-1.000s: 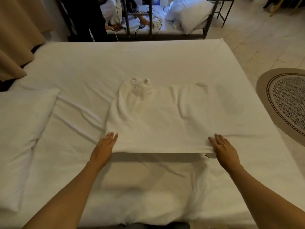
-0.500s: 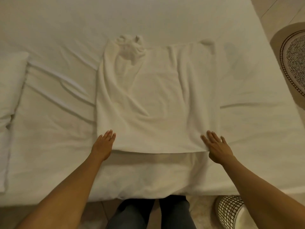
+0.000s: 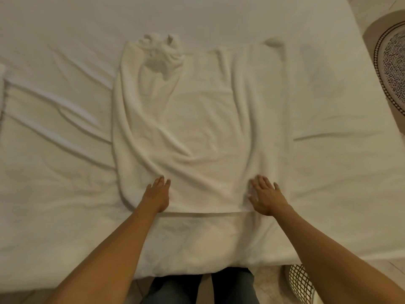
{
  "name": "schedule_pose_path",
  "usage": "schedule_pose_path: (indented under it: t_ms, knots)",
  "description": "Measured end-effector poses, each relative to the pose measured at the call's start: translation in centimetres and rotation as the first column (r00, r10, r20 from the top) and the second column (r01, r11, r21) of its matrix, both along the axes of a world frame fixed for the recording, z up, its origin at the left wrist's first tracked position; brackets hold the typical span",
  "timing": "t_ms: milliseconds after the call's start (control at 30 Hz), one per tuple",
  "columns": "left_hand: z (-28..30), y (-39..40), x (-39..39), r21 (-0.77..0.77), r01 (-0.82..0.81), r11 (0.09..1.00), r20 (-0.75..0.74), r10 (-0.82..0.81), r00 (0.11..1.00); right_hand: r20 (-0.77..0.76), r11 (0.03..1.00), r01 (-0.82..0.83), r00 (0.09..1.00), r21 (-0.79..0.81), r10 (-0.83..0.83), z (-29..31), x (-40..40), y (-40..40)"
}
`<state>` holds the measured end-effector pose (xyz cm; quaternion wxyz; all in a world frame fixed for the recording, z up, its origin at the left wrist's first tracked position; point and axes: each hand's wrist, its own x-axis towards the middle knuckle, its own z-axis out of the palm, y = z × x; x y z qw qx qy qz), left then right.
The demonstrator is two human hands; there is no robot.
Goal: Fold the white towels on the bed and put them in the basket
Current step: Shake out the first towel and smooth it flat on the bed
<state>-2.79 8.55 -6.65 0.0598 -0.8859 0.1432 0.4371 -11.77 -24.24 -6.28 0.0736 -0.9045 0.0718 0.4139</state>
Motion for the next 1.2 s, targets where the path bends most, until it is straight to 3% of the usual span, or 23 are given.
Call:
schedule_pose_path:
  t_ms: [200,300,433,567,833,967,1133,1200]
  knots:
    - [-2.6,-3.0,-0.8,0.012,0.021,1.000,-0.066,-0.020,0.998,-0.017,0.999,0.045,0.999,0.002,-0.045,-3.2,-0.1,1.4]
    - [-2.8,-4.1,-1.0,0.002,0.025,1.000,0.019,-0.025,0.999,0.133,0.993,0.117,0.984,0.012,-0.118,-3.5,-0.9,1.0]
    - [-2.6,-6.8,-0.3,-0.042,0.026,0.999,0.125,-0.020,0.992,0.318,0.936,0.350,0.886,0.019,-0.338,-3.1,-1.6,-0.7]
    - [-2.5,-10.8,1.5,-0.117,0.105,0.988,0.196,-0.081,0.977,0.355,0.838,0.545,0.786,-0.010,-0.507,-3.2,-2.6,-3.5]
    - [-1.6,-19.8,5.0,-0.179,0.242,0.954,0.230,-0.199,0.953,0.315,0.693,0.679,0.620,0.244,-0.718,-3.5,-2.0,-5.3]
    - [-1.0,-22.4,6.1,-0.171,0.283,0.944,0.226,-0.242,0.943,0.286,0.644,0.709,0.578,0.289,-0.764,-3.6,-1.4,-5.0]
    - [-0.9,-24.9,7.8,-0.179,0.251,0.951,0.224,-0.209,0.952,0.310,0.504,0.791,0.410,0.348,-0.858,-3.3,0.0,-5.5]
    - [-0.7,-26.5,8.7,-0.222,0.225,0.949,0.229,-0.174,0.958,0.345,0.531,0.779,0.424,0.333,-0.838,-3.1,0.6,-5.4]
